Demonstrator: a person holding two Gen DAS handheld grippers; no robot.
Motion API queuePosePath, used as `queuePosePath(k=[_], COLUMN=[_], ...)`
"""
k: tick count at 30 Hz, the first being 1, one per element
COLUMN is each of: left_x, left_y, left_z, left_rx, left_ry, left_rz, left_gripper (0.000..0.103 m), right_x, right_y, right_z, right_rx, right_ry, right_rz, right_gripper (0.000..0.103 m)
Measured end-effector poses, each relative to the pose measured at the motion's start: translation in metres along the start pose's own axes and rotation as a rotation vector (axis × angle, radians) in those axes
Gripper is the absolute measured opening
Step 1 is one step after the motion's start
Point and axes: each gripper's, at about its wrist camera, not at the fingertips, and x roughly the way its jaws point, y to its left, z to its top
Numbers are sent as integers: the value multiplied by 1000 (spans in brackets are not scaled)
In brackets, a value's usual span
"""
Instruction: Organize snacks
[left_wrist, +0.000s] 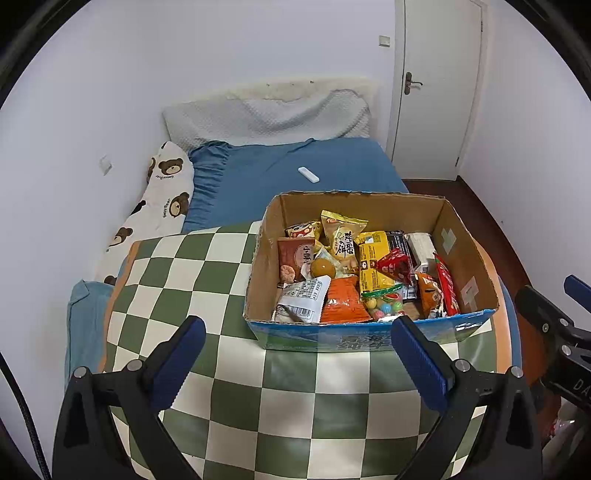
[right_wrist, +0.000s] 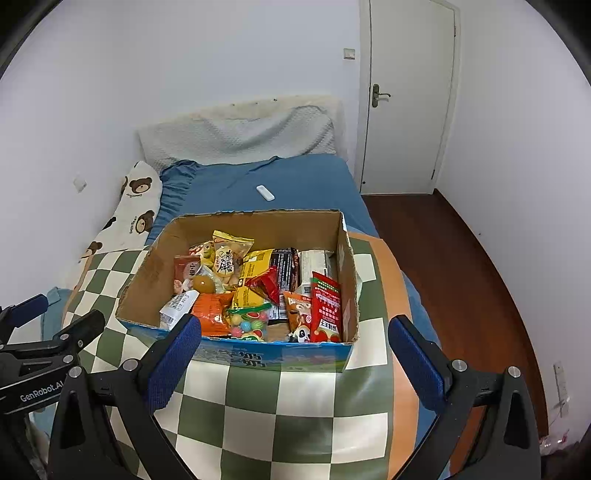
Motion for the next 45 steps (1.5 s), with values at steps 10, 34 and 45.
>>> queuePosePath(k=[10, 34, 45], left_x=[-3, -11, -11], left_y=[0, -2, -2], left_z=[-1, 0, 0], left_rx=[7, 11, 11], left_ry=[-5, -15, -15], left_rz=[-11, -27, -28], left_gripper=[103, 103, 103], right_x=[0, -4, -5], right_y=[4, 2, 2], right_z=[-1, -5, -5], right_rx=[-3, -1, 0], right_ry=[-1, -2, -1], right_rz=[1, 2, 1], right_gripper=[103, 103, 103])
